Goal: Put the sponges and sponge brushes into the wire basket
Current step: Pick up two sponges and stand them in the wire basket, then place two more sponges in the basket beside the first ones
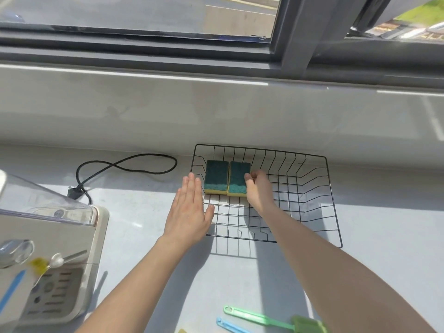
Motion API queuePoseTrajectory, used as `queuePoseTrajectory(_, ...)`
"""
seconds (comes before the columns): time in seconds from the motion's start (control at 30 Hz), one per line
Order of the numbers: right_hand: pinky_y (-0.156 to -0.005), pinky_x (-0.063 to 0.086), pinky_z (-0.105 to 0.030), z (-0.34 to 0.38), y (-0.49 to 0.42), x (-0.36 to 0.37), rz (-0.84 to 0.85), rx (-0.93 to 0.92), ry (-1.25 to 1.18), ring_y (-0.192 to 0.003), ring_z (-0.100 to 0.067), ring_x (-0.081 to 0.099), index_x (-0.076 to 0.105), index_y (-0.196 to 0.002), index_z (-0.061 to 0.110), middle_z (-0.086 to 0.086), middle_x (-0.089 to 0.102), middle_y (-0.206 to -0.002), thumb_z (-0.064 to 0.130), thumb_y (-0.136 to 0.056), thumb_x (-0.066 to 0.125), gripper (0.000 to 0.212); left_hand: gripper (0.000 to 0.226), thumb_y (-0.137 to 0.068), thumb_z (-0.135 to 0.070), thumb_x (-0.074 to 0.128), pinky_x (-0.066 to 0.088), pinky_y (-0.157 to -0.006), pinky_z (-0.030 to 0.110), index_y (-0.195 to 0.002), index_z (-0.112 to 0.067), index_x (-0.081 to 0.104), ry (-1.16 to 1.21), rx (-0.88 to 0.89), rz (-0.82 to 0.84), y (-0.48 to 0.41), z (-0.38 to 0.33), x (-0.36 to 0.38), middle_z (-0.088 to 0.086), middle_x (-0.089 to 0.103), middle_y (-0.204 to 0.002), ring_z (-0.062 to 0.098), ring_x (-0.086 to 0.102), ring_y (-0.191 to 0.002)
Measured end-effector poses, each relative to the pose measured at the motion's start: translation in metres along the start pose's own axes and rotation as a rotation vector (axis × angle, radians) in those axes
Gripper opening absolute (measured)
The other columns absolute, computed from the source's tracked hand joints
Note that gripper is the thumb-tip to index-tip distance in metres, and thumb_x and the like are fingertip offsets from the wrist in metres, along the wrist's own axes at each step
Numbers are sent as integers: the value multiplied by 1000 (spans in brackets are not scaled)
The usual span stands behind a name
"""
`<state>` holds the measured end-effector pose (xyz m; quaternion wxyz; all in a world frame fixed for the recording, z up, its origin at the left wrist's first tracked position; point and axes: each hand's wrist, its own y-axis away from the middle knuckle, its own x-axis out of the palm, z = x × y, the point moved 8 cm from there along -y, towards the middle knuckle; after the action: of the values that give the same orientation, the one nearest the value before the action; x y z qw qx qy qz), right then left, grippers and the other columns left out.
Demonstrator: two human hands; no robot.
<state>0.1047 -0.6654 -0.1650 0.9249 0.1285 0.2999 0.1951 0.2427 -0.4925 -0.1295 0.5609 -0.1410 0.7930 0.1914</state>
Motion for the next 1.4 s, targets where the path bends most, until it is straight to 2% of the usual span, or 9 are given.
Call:
queuePoseTrajectory(0.17,-73,41,-30,6,22,-18,-44,-41,11,-91,-20,58,55,-118,7,-3,60,-98,28,-103,46,28,75,-102,-44,32,-3,-124,34,-159,-8,0,68,7,-34,14,-1,-17,7,-9,-168,18,-12,-153)
queuePoseTrajectory(0.3,-73,44,-37,13,66,-36,-86,-110,44,-85,-21,57,54,-100,14,-7,62,-95,27,-101,48,14,72,-102,-42,37,5,-124,36,-158,-6,12,129,-11,-83,52,7,-38,10,5,-168,21,-1,-155)
queuePoseTrajectory(0.37,-73,46,-38,18,98,-43,-84,-163,75,-83,-21,57,56,-97,11,-9,63,-94,26,-100,50,16,70,-102,-42,39,10,-123,39,-157,-4,19,142,-25,-83,81,12,-43,13,14,-166,25,7,-154)
queuePoseTrajectory(0.5,-64,45,-41,13,172,-47,-75,-271,128,-69,-26,57,61,-86,1,-15,65,-78,23,-95,52,26,64,-102,-41,39,20,-121,44,-153,-3,29,179,-31,-30,146,22,-35,15,27,-162,28,20,-150)
queuePoseTrajectory(0.73,-66,42,-37,-53,289,-25,-3,-216,243,-78,-19,57,59,-93,13,-1,62,-84,34,-95,57,20,55,-101,-38,44,37,-108,42,-144,-2,44,238,-48,113,246,37,2,15,51,-143,32,43,-132)
queuePoseTrajectory(0.8,-66,37,-34,-70,315,-16,22,-212,321,-80,-17,55,58,-95,15,4,58,-84,37,-95,57,22,54,-101,-39,46,39,-105,43,-141,-3,46,227,-48,155,267,38,15,15,54,-138,34,46,-127)
queuePoseTrajectory(1.03,-75,48,-39,-100,371,12,188,-276,765,-89,-20,53,57,-95,24,4,59,-92,62,-84,61,40,51,-95,-45,53,47,-90,45,-125,-4,52,137,-85,261,301,51,46,14,53,-117,33,48,-109)
queuePoseTrajectory(1.2,-80,41,-37,-110,379,20,133,-273,1024,-95,-20,47,60,-102,19,1,56,-102,77,-72,62,66,37,-95,-46,55,48,-83,44,-105,-11,50,228,-128,274,306,60,55,6,51,-102,28,49,-98)
queuePoseTrajectory(1.4,-75,36,-39,-104,376,25,55,-230,1148,-92,-23,49,62,-91,19,-1,58,-93,88,-67,53,74,36,-94,-46,57,43,-64,38,-90,-12,47,311,-187,271,305,66,59,4,49,-89,26,52,-80)
